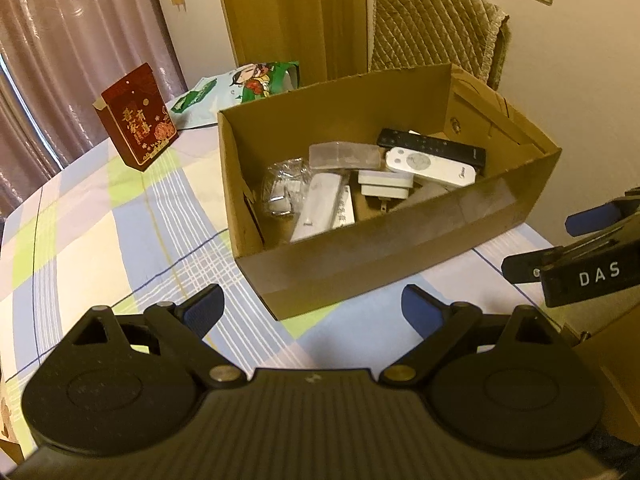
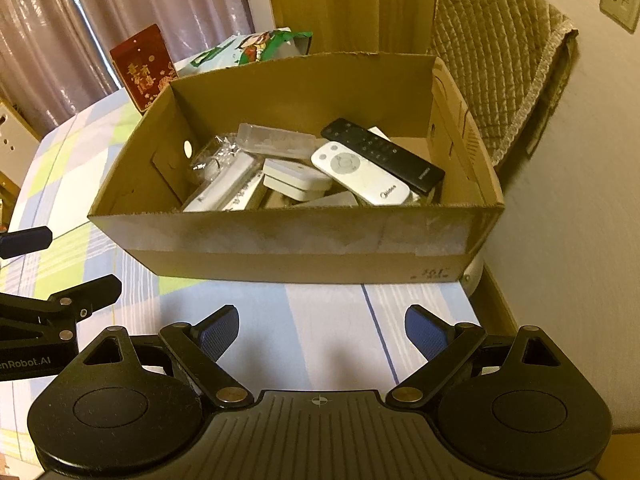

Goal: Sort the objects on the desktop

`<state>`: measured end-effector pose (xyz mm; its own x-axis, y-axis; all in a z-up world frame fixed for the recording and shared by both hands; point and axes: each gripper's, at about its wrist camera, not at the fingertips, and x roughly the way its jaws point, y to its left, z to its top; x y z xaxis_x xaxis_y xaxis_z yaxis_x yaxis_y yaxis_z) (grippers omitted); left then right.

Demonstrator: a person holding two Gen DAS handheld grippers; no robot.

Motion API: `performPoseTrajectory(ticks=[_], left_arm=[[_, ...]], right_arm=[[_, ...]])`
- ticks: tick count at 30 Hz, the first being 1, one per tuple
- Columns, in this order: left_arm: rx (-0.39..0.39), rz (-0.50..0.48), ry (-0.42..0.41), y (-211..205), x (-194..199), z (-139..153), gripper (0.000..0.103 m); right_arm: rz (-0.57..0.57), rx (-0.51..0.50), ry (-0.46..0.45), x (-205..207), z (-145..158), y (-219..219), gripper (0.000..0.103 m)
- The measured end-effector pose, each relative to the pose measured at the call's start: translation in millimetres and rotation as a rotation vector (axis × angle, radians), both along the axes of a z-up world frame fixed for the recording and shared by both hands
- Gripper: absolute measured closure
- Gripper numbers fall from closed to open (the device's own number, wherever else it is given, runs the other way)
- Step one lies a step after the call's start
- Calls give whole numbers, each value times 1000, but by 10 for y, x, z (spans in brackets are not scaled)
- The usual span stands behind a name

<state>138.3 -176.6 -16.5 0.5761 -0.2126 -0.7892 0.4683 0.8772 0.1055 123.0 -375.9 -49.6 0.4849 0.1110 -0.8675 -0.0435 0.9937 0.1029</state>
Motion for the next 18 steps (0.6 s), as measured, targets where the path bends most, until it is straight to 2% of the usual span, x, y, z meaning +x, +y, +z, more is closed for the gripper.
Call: performPoseTrajectory(ticks=[18], left_arm=[[-5, -8, -10, 15, 212, 43, 9]], right_arm=[[0, -17, -3, 166, 28, 58, 10]])
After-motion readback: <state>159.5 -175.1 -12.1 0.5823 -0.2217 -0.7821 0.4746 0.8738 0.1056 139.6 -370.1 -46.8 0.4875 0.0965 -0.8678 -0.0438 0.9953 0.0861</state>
